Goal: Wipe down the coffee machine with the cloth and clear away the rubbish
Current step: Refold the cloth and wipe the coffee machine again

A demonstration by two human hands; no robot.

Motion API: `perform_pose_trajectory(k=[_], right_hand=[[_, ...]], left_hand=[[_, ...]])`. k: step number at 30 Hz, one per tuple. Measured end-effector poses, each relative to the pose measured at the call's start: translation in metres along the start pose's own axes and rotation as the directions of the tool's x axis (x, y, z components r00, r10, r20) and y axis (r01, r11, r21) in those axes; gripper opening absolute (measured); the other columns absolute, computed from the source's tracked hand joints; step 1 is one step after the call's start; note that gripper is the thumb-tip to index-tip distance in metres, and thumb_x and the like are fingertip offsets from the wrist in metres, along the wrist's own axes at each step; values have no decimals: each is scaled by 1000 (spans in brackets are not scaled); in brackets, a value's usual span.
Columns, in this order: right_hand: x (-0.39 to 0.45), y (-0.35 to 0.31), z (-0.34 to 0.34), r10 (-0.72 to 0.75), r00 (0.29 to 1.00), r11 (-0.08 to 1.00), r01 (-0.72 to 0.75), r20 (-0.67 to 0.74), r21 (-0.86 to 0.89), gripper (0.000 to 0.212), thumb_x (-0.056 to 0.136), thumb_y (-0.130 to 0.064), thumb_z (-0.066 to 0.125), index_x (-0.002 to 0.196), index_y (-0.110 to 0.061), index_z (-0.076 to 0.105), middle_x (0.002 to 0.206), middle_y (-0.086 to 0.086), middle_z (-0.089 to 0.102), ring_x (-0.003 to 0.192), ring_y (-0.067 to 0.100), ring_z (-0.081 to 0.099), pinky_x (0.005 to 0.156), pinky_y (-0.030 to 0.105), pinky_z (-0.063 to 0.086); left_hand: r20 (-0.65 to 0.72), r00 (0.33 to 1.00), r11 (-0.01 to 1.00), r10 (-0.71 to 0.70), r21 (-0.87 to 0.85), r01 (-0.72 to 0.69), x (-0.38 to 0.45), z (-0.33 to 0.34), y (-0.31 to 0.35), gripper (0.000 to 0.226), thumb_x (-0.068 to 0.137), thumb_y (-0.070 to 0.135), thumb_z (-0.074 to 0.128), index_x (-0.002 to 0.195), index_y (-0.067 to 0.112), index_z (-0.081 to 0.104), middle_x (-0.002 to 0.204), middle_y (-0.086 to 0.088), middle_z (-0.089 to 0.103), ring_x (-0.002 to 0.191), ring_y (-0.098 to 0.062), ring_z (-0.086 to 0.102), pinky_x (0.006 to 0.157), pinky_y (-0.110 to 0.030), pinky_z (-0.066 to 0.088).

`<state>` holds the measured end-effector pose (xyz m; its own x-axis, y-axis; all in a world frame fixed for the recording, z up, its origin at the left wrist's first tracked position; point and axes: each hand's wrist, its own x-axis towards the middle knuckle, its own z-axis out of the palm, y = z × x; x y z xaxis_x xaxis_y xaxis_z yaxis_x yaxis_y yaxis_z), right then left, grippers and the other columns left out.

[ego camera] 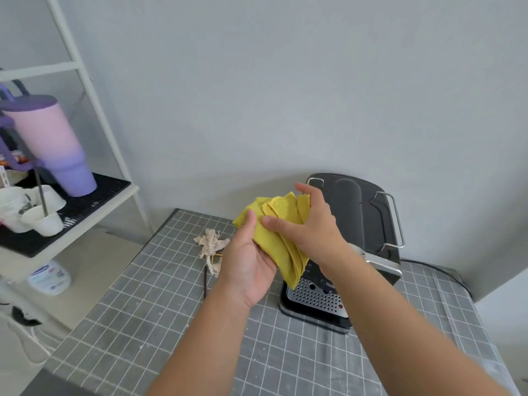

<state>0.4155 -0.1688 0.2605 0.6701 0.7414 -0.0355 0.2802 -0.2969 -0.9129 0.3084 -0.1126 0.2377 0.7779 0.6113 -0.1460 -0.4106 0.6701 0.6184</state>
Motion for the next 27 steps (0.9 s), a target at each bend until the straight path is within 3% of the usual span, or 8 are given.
perform_pose_trajectory(k=[5, 9, 11, 14, 16, 19, 21, 27], right_hand=[[-6, 2, 3, -143, 987, 990, 143, -69, -8, 77, 71, -33, 78, 133, -42, 33, 109, -3, 58, 95, 14, 61, 79, 28, 53], [-4, 5, -2, -234, 952, 972, 221, -199, -83, 60, 81, -9, 55, 129, -40, 38, 73, 6, 59, 54, 14, 53, 47, 23, 46], [-2, 10, -4, -230, 951, 969, 203, -209, -139, 61, 80, -2, 47, 129, -38, 43, 81, 3, 54, 57, 11, 49, 55, 25, 45], [0, 18, -1, -406, 873, 869, 277, -270, -410, 60, 75, 2, 45, 124, -31, 58, 127, 3, 48, 102, 19, 44, 92, 37, 44], [0, 11, -2, -440, 887, 854, 366, -139, -370, 46, 85, -10, 54, 125, -31, 60, 136, -1, 47, 114, 17, 40, 103, 37, 38], [-2, 1, 0, -246, 941, 946, 285, 232, -153, 65, 78, -52, 70, 136, -37, 48, 132, -18, 52, 120, 4, 48, 103, 29, 39], [-2, 0, 6, -209, 932, 969, 238, 296, -65, 76, 66, -63, 74, 133, -39, 50, 124, -19, 61, 115, 4, 56, 100, 30, 44], [2, 5, 21, -166, 936, 974, 107, 309, 198, 30, 76, -28, 79, 103, -16, 72, 100, 13, 74, 94, 32, 69, 90, 53, 53]], left_hand=[[-62, 998, 999, 33, -11, -34, -2, -4, 6, 50, 101, 41, 34, 126, 4, 57, 120, -16, 68, 109, -24, 67, 88, -36, 56], [-133, 989, 998, 62, 26, -59, -5, -7, 11, 44, 98, 39, 43, 124, 7, 58, 118, -14, 69, 109, -26, 66, 92, -42, 53], [-160, 983, 996, 88, 46, -81, -6, -11, 16, 44, 95, 38, 48, 127, 9, 57, 122, -12, 67, 115, -26, 63, 98, -46, 49], [-163, 981, 988, 101, 130, -80, -7, -15, 28, 44, 92, 37, 52, 126, 10, 58, 121, -11, 68, 112, -25, 65, 93, -46, 51], [-127, 989, 979, 83, 198, -56, -8, -15, 37, 44, 92, 37, 52, 127, 11, 58, 119, -10, 69, 110, -27, 66, 90, -48, 52], [-87, 987, 959, 133, 263, -106, -9, -15, 46, 38, 93, 31, 51, 123, 8, 60, 115, -14, 70, 105, -28, 68, 88, -49, 54], [-79, 986, 951, 150, 286, -122, -10, -13, 50, 39, 91, 29, 53, 122, 6, 60, 114, -18, 70, 103, -31, 68, 86, -51, 55], [-32, 901, 760, 432, 550, -345, -11, -16, 52, 24, 91, 16, 62, 112, 26, 68, 102, -1, 73, 92, -18, 68, 69, -39, 58]])
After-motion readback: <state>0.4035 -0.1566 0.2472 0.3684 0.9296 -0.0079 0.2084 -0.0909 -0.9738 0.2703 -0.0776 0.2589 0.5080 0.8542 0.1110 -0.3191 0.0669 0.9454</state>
